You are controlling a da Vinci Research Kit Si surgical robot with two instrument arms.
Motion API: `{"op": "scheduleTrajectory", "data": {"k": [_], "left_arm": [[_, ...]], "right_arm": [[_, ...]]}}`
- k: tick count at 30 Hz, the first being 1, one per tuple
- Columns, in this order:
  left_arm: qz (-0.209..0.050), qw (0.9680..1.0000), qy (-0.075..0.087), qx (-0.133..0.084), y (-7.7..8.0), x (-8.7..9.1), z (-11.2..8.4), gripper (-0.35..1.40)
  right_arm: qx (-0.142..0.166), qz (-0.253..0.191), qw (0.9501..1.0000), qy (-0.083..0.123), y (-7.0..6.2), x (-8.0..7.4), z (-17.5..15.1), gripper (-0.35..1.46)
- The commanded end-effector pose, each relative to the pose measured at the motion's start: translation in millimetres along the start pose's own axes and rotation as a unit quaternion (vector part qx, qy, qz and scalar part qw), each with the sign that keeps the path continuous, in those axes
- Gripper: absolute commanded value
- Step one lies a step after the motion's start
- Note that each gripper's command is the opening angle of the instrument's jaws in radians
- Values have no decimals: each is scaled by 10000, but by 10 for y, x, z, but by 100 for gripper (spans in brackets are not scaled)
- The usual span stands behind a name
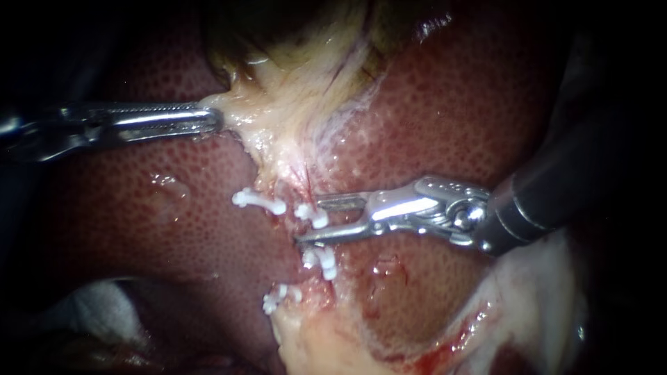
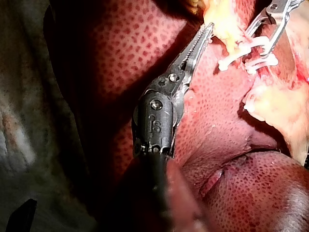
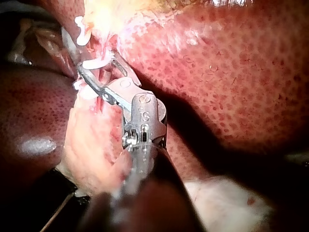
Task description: Going back third clip right tube
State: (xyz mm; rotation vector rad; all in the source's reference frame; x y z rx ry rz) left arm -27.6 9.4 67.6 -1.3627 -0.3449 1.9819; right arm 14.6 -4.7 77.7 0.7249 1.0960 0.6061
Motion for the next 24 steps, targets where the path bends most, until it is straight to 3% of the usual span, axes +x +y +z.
{"op": "scheduleTrajectory", "data": {"k": [1, 13, 24], "left_arm": [[3, 10000, 1, 4, 0, 0, 0, -35], [3, 10000, 1, 4, 0, 0, 0, -35], [2, 10000, 1, 5, 0, 0, 0, -35]], "right_arm": [[0, -38, 10000, -2, 0, 0, -4, 49], [14, -171, 9999, -10, -5, -1, -49, 49], [-79, -172, 9998, 20, -4, 3, -12, 49]]}}
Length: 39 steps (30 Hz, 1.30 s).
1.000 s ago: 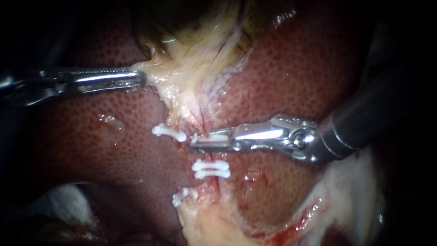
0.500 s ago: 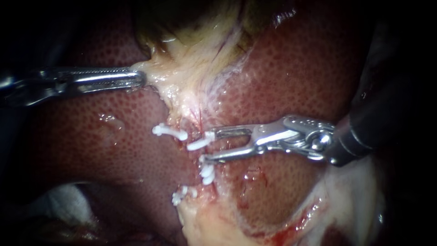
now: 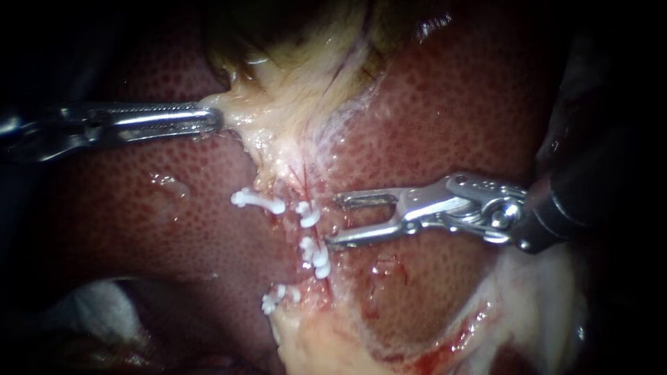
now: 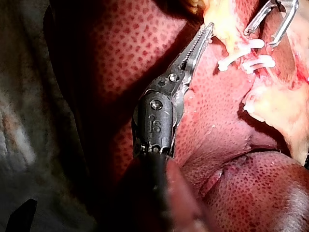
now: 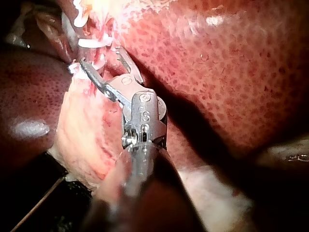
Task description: Going back third clip right tube
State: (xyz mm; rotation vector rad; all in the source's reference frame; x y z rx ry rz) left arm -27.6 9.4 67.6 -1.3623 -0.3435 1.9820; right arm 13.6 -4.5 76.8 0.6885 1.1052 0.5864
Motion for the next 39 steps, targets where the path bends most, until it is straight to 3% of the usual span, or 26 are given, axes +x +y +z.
{"op": "scheduleTrajectory", "data": {"k": [1, 7, 16, 22, 26, 35, 39], "left_arm": [[0, 10000, 0, 0, 0, 0, 0, -35], [0, 10000, 0, 1, 0, 0, 0, -35], [0, 10000, 0, 0, 0, 0, 0, -35], [0, 10000, 0, 1, 0, 0, 0, -35], [0, 10000, 0, 1, 0, 0, 0, -35], [0, 10000, 0, 1, 0, 0, 0, -35], [0, 10000, 0, 1, 0, 0, 0, -35]], "right_arm": [[23, 3, 10000, -11, 0, 0, 5, 49], [267, -44, 9996, -73, -6, -7, 30, 49], [861, -29, 9961, 207, -33, 3, 32, 49], [1019, 64, 9944, 265, -39, 7, 30, 49], [971, 97, 9948, 278, -33, 7, 29, 49], [624, 126, 9972, 384, -2, -1, 13, 48], [583, 132, 9974, 395, 5, -4, 6, 48]]}}
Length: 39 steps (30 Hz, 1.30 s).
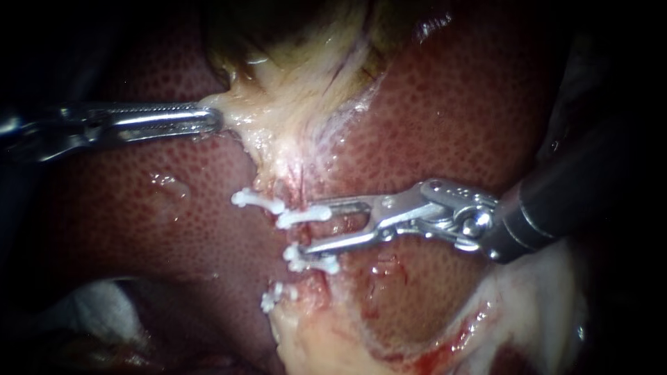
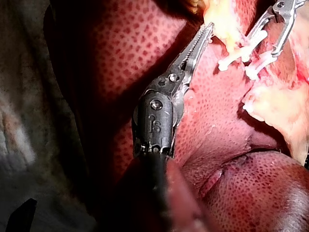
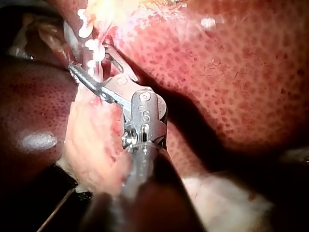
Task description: Going back third clip right tube
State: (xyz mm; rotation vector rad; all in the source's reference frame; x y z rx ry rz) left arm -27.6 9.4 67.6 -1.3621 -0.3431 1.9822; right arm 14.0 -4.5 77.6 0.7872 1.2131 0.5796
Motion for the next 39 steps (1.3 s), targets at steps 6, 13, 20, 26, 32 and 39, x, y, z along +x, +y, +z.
{"op": "scheduleTrajectory", "data": {"k": [6, 13, 20, 26, 32, 39], "left_arm": [[0, 10000, 0, -1, 0, 0, 0, -35], [0, 10000, 0, -1, 0, 0, 0, -35], [1, 10000, 1, 0, 0, 0, 0, -35], [2, 10000, 1, 3, 0, -1, 1, -35], [9, 10000, 5, 18, 2, -4, 4, -35], [54, 10000, 37, 5, 4, -21, 34, -35]], "right_arm": [[-188, 33, 9997, -158, 1, -1, -13, 48], [-225, -355, 9990, -176, -7, 8, -52, 49], [-184, -718, 9971, -197, -29, 28, -96, 49], [-115, -1068, 9938, -297, -48, 39, -117, 50], [-125, -1189, 9920, -405, -52, 39, -119, 50], [-124, -1190, 9920, -405, -52, 39, -119, 50]]}}
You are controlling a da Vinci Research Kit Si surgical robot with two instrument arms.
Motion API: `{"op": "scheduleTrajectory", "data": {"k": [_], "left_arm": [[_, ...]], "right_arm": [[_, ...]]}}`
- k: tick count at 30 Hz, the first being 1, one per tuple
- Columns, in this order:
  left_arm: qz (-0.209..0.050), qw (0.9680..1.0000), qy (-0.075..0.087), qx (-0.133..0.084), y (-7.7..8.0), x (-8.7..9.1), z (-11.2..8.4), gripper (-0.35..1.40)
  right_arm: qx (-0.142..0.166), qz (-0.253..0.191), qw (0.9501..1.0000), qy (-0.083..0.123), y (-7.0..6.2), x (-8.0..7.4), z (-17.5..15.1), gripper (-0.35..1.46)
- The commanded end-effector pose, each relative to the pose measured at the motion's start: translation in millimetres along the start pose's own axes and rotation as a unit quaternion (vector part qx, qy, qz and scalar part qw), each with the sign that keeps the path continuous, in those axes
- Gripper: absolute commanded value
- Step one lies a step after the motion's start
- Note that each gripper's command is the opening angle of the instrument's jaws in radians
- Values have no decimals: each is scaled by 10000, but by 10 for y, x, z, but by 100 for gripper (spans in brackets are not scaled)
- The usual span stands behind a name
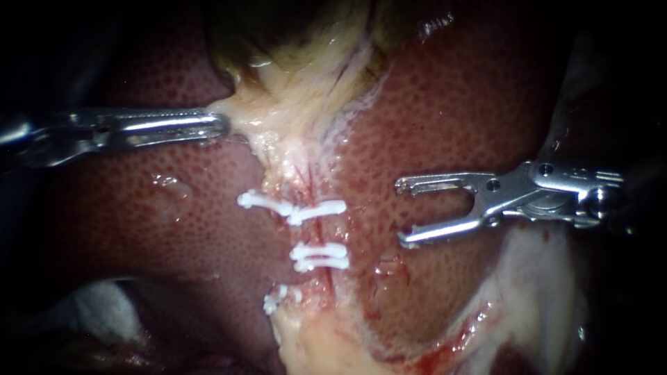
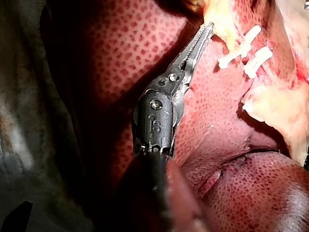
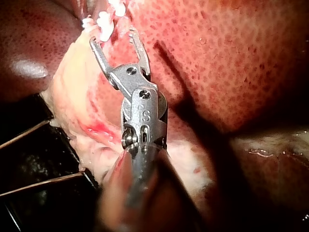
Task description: Going back third clip right tube
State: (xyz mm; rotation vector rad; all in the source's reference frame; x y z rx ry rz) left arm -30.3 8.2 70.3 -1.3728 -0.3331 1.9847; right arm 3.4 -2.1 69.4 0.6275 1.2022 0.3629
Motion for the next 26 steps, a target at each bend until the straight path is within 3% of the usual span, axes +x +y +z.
{"op": "scheduleTrajectory", "data": {"k": [1, 13, 26], "left_arm": [[11, 10000, 2, -14, 0, -3, 6, -35], [77, 9998, -111, -163, 7, -23, 70, -35], [84, 9997, -125, -194, 10, -23, 75, -35]], "right_arm": [[1, 2, 10000, -1, 0, 0, 0, 50], [14, 4, 10000, -2, -1, 0, -4, 50], [21, 5, 10000, -2, -3, 1, -6, 50]]}}
